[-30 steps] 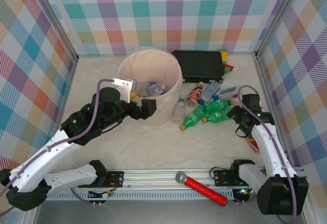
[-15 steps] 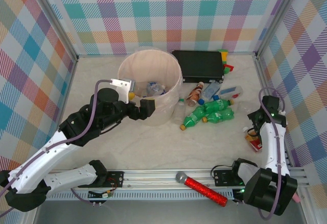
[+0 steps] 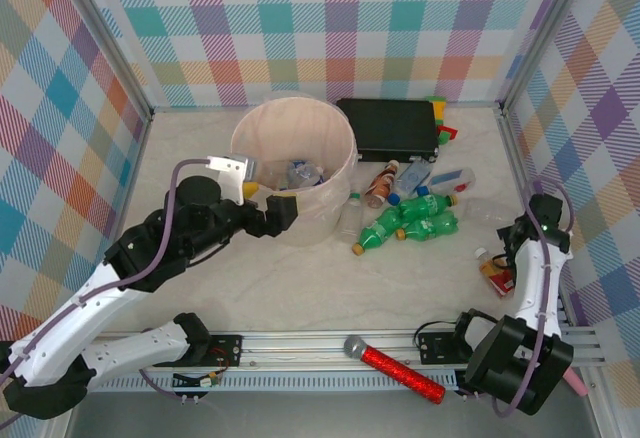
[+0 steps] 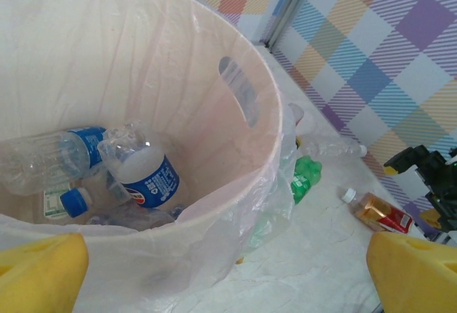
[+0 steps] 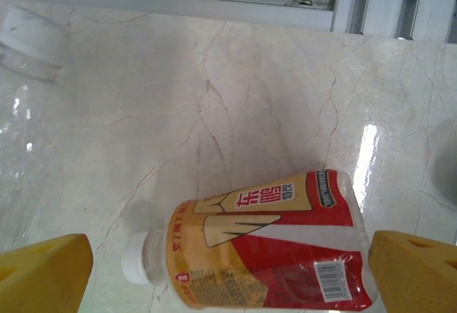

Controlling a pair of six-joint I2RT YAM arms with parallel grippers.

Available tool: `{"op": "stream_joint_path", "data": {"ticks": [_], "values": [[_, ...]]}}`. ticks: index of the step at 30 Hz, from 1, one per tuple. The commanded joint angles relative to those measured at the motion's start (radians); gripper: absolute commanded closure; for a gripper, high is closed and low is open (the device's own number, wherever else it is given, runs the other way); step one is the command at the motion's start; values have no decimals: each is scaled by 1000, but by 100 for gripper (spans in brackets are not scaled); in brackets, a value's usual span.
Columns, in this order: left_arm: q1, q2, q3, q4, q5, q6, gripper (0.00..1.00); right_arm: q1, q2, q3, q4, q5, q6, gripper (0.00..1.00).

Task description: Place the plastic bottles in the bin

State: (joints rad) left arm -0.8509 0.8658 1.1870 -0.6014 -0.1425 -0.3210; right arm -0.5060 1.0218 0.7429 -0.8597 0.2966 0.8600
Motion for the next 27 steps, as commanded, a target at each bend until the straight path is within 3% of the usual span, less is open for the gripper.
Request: {"op": "stream_joint_path", "data": {"ticks": [1, 9, 14, 21, 24, 27], "values": [[-10, -26, -7, -21, 8, 19, 0, -23, 25, -13, 6, -53, -9, 1], [-11, -71, -41, -19, -10, 34, 0, -22, 38, -53, 13, -155, -28, 1], [-10, -76, -56, -8, -24, 41, 0, -6, -49, -106, 10, -256, -46, 1], [-10, -64, -66, 9, -23, 40, 0, 132, -223, -187, 51, -424, 9, 1], [-10, -66, -67, 11, -26, 41, 0, 252, -246, -162, 36, -394, 39, 1], [-11, -68, -67, 10, -25, 42, 0, 313, -234, -90, -13, -272, -4, 1]]}}
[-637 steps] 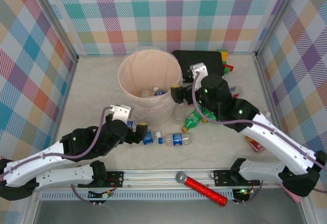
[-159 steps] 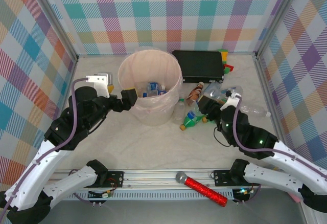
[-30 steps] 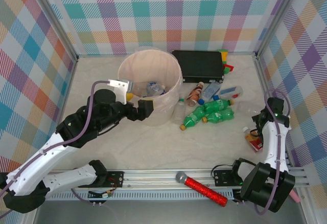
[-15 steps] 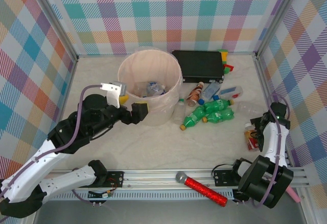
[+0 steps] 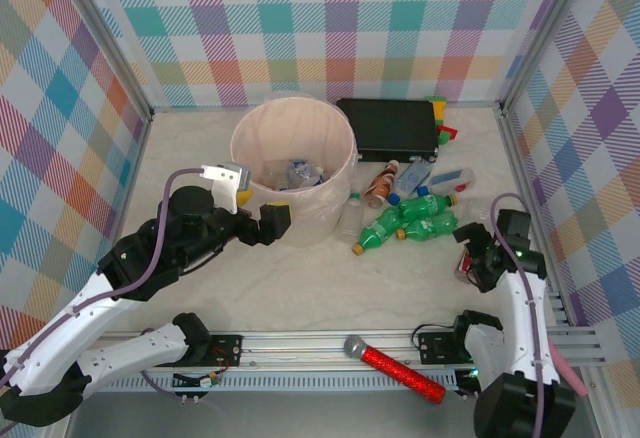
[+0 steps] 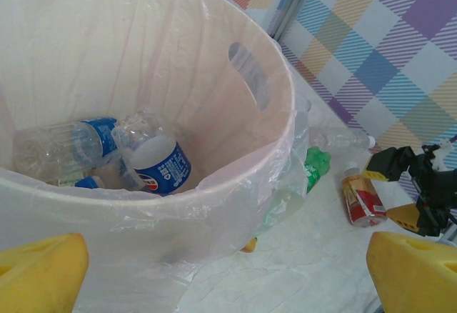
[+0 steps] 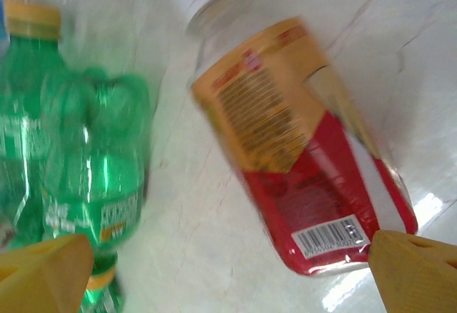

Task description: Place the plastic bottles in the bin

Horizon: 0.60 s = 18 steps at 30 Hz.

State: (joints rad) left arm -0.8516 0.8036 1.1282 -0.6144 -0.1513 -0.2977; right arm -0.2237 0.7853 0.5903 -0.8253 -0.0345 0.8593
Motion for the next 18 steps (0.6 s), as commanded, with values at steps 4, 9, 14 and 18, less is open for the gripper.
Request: {"op": "stream_joint_path", "data": {"ticks": [4, 9, 14, 18], "values": [[-9, -16, -10, 20, -13, 20, 0, 31, 54, 141, -74, 214, -74, 1], [-9, -36, -21, 14, -13, 24, 0, 20, 181, 163, -43, 257, -110, 1], [-9, -54, -23, -1, -16, 32, 0, -28, 324, 124, 31, 136, -125, 1], [-10, -61, -20, -20, -7, 45, 0, -55, 390, 91, 77, 74, -132, 1]]}}
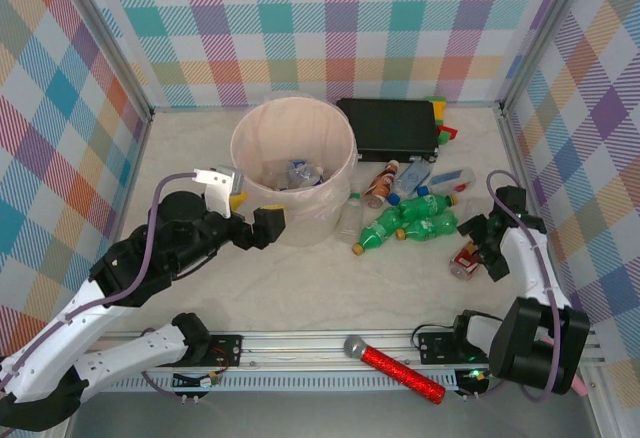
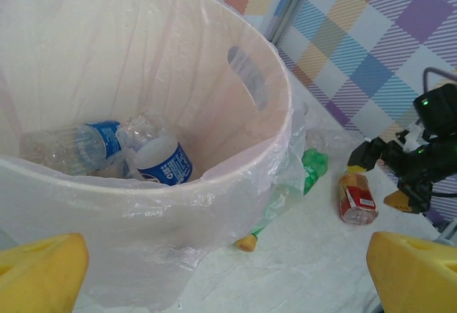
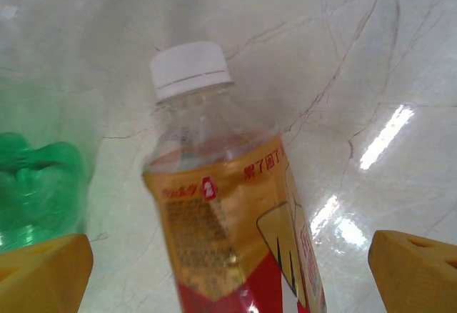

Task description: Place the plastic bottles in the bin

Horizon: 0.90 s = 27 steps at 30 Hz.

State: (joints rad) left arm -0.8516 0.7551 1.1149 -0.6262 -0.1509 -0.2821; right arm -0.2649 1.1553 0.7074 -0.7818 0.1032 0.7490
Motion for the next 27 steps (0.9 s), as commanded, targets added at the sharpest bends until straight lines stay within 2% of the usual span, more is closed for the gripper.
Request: {"op": "stream_joint_path", "data": {"ticks": [1, 6, 18, 23, 27], "values": [[-9, -14, -6, -13, -8, 30, 0, -14, 22, -34, 44, -72, -22, 1], [-9, -16, -10, -12, -14, 36, 0, -32, 30, -80, 107, -117, -35, 4], [-9, -25, 1, -22, -14, 19, 0, -59, 83, -102, 163, -152, -71, 27], [-9, -22, 8, -35, -29, 12, 0, -59, -59, -122, 147, -156, -86, 37], [-9, -14, 5, -29, -38, 6, 0, -59, -215, -135, 127, -144, -98, 37]]}}
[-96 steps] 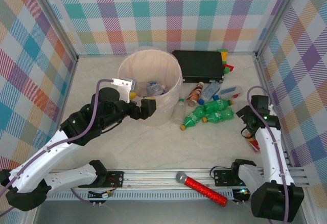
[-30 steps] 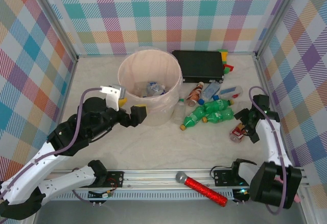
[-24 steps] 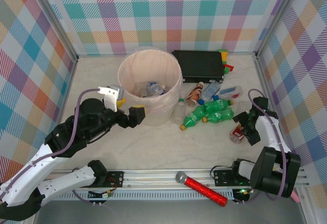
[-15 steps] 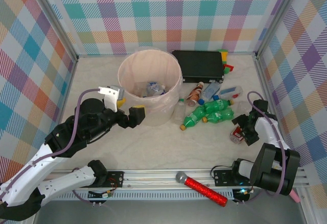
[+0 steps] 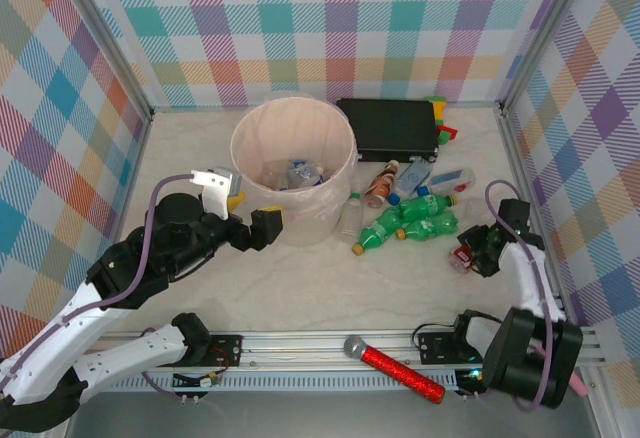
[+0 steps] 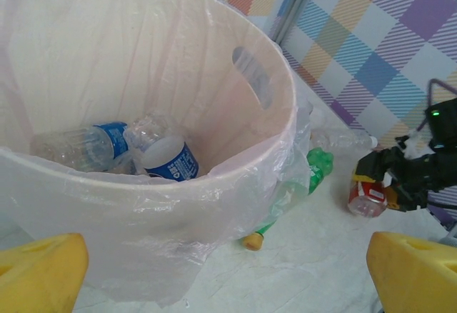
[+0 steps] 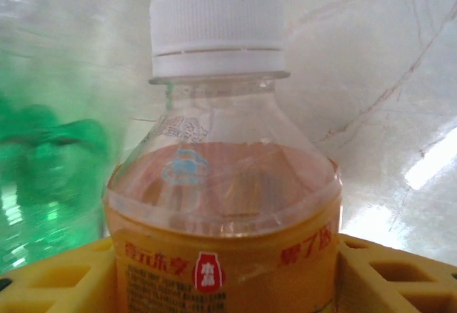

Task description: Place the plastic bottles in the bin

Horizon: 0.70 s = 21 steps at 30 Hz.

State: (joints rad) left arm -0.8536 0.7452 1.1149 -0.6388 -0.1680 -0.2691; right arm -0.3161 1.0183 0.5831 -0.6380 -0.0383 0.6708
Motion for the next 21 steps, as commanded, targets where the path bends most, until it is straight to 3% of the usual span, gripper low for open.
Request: {"op": "stream_joint_path", "data": {"ticks": [1, 9, 14, 21], "values": [[-8, 0, 6, -17, -18, -11, 0, -8, -113, -9, -22, -3, -23, 37], [-8, 21, 20, -11, -35, -16, 0, 32, -281, 96, -80, -45, -68, 40], [-7, 13, 29, -16, -153, -27, 1, 135, -274, 216, -86, -57, -73, 40], [-7, -41, 33, -50, -369, -86, 0, 361, -222, 405, 18, -21, -50, 40]]}}
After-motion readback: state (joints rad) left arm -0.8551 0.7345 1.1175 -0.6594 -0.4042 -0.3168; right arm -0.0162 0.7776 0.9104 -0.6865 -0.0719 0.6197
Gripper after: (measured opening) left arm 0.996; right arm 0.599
